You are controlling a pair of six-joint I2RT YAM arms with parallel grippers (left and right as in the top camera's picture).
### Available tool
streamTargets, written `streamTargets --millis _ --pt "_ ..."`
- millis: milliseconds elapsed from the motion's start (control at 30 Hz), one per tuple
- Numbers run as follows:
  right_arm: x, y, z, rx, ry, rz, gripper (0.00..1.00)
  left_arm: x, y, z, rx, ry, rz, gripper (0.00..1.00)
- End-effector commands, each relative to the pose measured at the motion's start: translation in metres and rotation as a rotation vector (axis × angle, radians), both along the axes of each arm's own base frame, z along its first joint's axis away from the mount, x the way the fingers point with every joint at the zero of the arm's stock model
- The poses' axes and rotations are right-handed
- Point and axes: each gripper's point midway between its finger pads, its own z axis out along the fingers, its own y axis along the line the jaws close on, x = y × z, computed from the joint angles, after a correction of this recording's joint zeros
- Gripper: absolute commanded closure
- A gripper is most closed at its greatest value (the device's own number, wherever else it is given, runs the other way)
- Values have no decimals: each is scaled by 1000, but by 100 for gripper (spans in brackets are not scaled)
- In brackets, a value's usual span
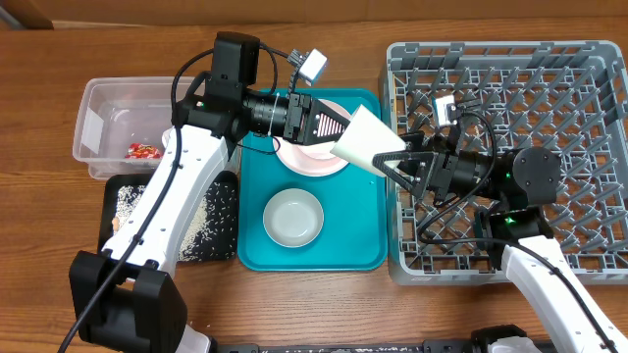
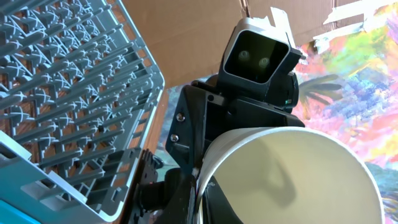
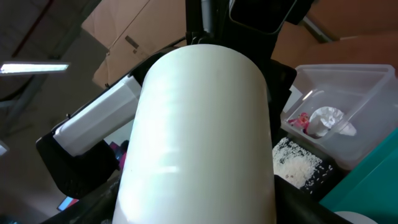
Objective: Sort waste into correct bins and load items into the dishwasher
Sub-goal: 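Grasp the held white cup with the right gripper, release the left gripper, then carry the white cup with the right gripper into the dish rack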
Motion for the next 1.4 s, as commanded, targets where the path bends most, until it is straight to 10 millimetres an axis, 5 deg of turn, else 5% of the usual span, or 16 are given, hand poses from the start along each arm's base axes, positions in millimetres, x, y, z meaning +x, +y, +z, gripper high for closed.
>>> streamTargets --millis 0,300,567,900,1133,1367 --pt "2 1 3 7 -11 -13 33 -1 -3 8 -7 -52 -5 96" --pt "6 0 4 12 -10 -32 46 2 -3 5 9 -56 13 94" --pt "13 0 -10 -13 54 -60 51 32 15 -10 97 -79 159 60" --pt "44 -12 -48 -92 159 -250 52 67 52 -23 181 -82 328 54" --pt "74 -35 -76 -270 227 -468 53 77 63 -49 318 -40 427 50" --pt "94 -84 -58 -582 239 -733 53 80 79 -76 474 -14 502 36"
